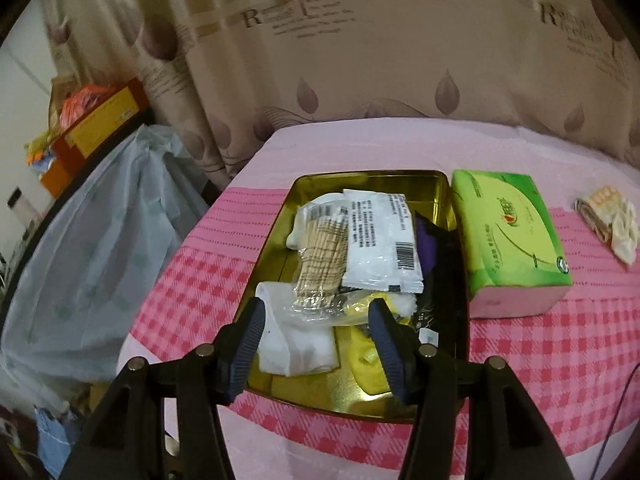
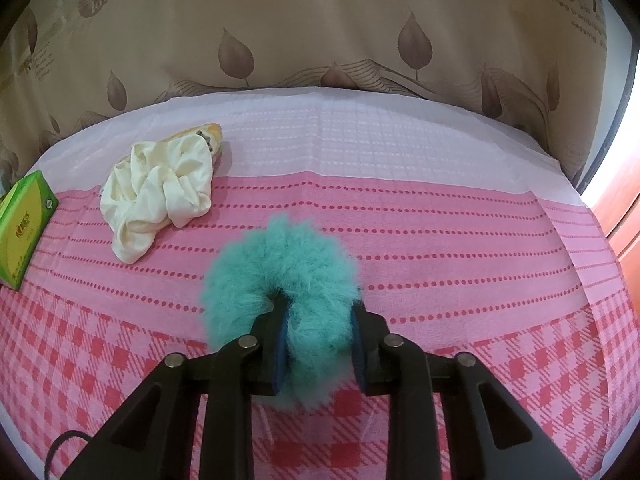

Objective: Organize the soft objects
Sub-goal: 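Carry the teal scrunchie into the gold tin and open the right gripper, then return the right gripper to the pile and grasp the cream cloth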

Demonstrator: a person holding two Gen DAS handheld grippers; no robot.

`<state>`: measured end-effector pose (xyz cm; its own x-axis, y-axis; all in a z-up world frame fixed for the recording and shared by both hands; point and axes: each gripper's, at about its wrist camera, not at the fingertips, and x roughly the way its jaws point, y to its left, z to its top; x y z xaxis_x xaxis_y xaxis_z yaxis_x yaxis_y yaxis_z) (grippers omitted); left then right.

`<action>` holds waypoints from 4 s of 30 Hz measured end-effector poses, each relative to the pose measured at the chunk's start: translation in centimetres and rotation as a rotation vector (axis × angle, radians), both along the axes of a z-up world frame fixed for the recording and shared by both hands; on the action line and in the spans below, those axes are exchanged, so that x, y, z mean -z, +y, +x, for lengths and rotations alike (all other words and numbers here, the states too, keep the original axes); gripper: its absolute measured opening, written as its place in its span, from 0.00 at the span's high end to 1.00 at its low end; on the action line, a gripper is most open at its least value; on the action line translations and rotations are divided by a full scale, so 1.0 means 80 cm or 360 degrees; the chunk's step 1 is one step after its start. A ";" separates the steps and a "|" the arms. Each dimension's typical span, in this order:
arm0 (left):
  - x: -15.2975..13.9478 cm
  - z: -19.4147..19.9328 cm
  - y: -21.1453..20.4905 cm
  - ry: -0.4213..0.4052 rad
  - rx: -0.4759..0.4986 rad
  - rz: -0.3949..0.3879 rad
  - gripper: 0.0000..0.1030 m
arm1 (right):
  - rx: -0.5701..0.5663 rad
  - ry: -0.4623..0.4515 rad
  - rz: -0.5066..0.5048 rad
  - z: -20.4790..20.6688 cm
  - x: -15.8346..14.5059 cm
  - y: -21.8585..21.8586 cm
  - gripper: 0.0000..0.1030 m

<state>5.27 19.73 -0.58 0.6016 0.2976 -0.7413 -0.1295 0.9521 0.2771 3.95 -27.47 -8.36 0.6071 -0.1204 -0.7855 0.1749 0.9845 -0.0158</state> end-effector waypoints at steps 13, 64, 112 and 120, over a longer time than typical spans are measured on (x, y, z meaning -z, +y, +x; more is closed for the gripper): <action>0.010 -0.002 0.026 -0.0003 -0.0070 -0.0112 0.47 | -0.0026 -0.0025 -0.0013 0.014 -0.023 0.035 0.85; -0.004 -0.008 0.144 -0.0110 -0.0560 -0.0356 0.47 | -0.1258 -0.0040 0.0245 0.061 -0.076 0.540 0.84; 0.005 -0.002 0.113 -0.0071 -0.0469 -0.0244 0.47 | -0.0191 -0.0130 0.0061 0.083 -0.056 0.154 0.11; 0.011 0.002 0.104 -0.0048 -0.0426 -0.0194 0.47 | -0.0162 -0.0084 0.0008 0.131 -0.024 0.151 0.10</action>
<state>5.46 28.02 -1.48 0.5358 0.3587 -0.7643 -0.3871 0.9089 0.1552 14.41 -15.36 -6.44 0.6566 -0.0524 -0.7524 0.0746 0.9972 -0.0044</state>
